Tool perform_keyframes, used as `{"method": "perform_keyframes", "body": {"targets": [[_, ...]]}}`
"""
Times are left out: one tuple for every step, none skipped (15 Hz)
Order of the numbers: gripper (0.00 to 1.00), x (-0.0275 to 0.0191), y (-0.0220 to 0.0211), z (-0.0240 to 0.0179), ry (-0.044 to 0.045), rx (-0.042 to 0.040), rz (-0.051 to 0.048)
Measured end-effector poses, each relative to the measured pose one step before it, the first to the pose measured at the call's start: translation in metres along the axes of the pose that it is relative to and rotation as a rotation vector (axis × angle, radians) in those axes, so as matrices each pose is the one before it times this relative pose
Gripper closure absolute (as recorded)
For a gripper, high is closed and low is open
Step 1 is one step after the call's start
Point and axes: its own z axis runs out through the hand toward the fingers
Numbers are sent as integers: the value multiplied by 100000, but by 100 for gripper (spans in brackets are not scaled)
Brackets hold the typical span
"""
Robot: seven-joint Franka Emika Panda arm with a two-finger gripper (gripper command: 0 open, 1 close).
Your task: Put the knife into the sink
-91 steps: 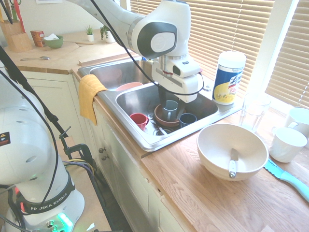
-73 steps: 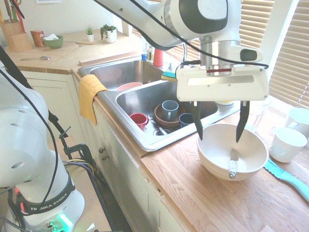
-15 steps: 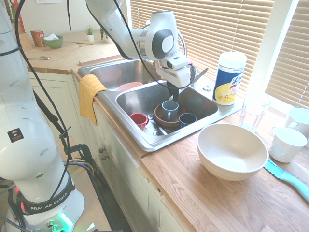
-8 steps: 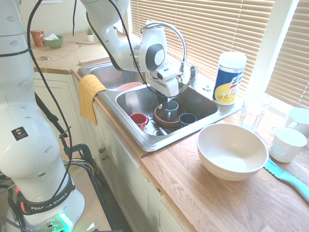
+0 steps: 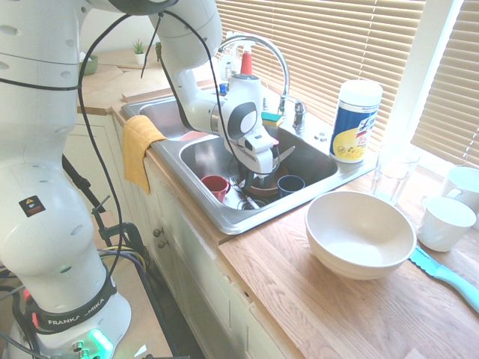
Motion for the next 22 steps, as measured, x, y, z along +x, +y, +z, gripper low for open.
{"method": "perform_keyframes", "body": {"targets": [[100,396,-10,715,-475,-580,369],[100,348,51,742,-742,-698,135],[100,363,-28,562,-401,-486,59],[100,409,-12,529,-288,-485,154],[100,399,-104,464,1,-408,-321],[100,346,-151,482,-31,-372,-397],[100,277,-175,422,-130,-278,-387],[100,180,-201,365,-291,-264,-354],[100,115,-167,252,-391,-498,-247],[0,55,-81,100,-636,-322,373],[0,-7,-79,0,-921,-160,289],[0,-33,-80,-40,-645,-326,10],[0,-139,-98,-16,-235,-84,-77],[0,-175,-86,9,-107,9,-126],[0,-153,-78,2,-75,26,-132],[0,-129,-66,4,-5,-5,-183],[0,-90,-45,4,-6,-4,-143],[0,-52,-29,-3,17,2,-96],[0,-48,-29,-4,21,29,-75],[0,16,-1,-19,33,40,40],[0,46,42,-19,65,10,95],[0,25,126,-38,99,17,113]]}}
